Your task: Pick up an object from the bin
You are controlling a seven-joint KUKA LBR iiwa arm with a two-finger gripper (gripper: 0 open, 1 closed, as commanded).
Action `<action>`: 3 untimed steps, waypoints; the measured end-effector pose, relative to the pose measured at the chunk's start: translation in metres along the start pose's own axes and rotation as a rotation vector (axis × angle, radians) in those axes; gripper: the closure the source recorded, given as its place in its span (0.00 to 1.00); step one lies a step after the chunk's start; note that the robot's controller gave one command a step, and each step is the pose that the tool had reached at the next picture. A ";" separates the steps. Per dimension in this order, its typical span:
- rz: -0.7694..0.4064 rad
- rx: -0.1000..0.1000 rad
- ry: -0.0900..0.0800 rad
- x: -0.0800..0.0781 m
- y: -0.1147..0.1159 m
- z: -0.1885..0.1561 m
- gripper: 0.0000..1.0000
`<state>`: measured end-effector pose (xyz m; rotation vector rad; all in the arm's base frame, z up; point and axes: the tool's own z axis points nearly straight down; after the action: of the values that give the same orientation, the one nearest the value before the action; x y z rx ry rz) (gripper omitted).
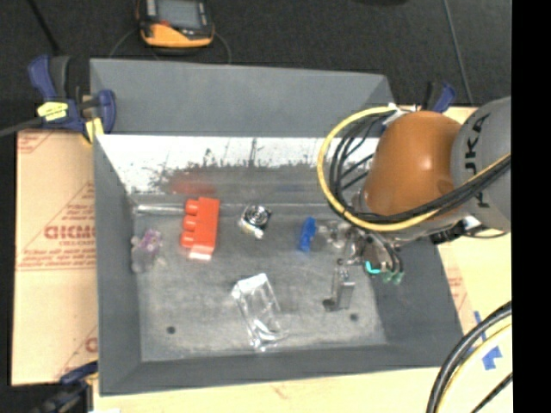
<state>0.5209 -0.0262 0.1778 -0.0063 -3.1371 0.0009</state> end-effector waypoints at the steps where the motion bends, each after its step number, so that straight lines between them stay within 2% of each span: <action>1: -0.082 0.001 -0.013 -0.110 0.028 0.025 0.00; 2: 0.097 0.000 -0.006 -0.109 -0.064 0.109 0.00; 3: 0.144 -0.004 -0.007 -0.101 -0.017 0.106 0.00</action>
Offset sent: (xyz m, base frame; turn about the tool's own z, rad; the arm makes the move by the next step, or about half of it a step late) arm 0.1069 0.0284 -0.0260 -0.0838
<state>0.6218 -0.0434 0.0711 -0.2325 -3.1357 -0.0043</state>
